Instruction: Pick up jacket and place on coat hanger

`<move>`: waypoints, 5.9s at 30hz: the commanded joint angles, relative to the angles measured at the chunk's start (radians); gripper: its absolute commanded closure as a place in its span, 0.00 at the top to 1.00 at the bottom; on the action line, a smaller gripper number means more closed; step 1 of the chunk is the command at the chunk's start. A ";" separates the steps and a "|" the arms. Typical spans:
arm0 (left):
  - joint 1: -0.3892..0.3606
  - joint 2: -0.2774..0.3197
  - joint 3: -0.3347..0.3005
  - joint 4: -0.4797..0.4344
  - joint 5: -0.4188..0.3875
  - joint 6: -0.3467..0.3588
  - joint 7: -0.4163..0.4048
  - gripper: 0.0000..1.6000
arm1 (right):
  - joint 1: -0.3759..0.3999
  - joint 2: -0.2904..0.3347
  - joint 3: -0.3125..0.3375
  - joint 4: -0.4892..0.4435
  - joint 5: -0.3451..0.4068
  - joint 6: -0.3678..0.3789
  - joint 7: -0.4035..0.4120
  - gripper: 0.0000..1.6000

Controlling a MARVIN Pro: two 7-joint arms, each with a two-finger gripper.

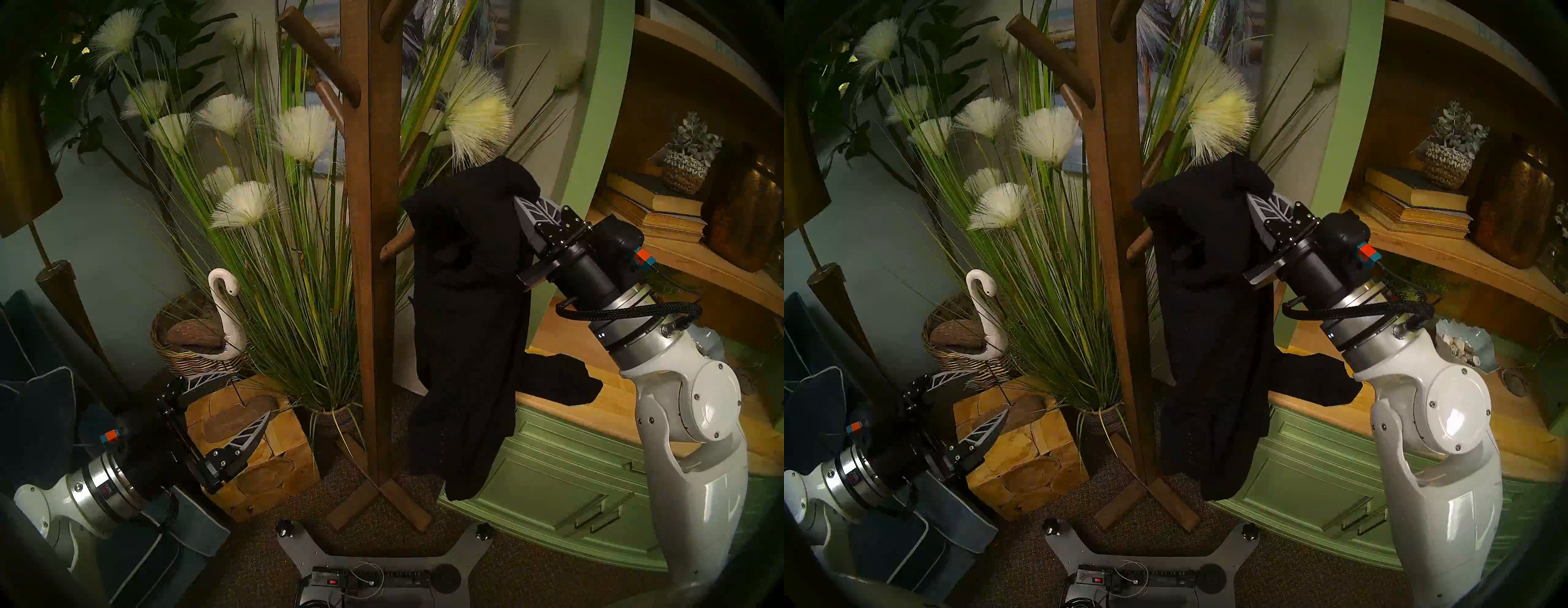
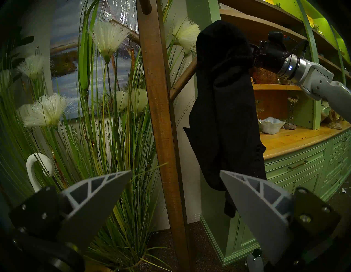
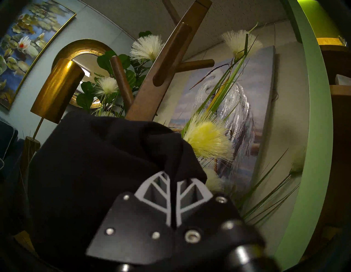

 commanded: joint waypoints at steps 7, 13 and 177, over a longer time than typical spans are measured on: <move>-0.007 -0.002 -0.003 -0.019 -0.007 0.002 -0.002 1.00 | 0.149 -0.022 -0.032 -0.044 0.009 0.030 -0.065 0.00; -0.009 -0.003 -0.003 -0.017 -0.004 0.002 -0.004 1.00 | 0.184 -0.021 -0.004 -0.044 0.023 0.036 -0.091 0.00; -0.057 -0.061 -0.030 -0.028 0.024 0.048 -0.063 1.00 | 0.574 0.306 0.208 0.103 1.229 0.949 -0.419 0.00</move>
